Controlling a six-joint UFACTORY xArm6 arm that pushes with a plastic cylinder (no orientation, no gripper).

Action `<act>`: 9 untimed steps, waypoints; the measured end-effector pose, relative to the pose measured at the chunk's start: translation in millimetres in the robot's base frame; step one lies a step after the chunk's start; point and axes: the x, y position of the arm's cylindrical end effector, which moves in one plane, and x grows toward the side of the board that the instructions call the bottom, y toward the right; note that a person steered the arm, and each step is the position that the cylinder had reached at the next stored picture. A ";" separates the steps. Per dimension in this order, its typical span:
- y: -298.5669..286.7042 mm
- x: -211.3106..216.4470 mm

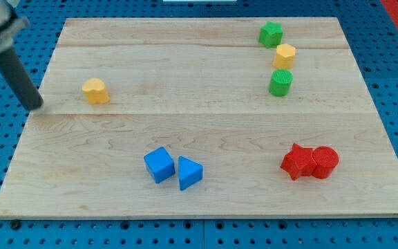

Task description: Push the yellow heart diagonally top right to the blue blocks

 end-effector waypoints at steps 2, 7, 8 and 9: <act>104.2 -17.0; 239.4 29.2; 320.7 28.1; 333.2 38.9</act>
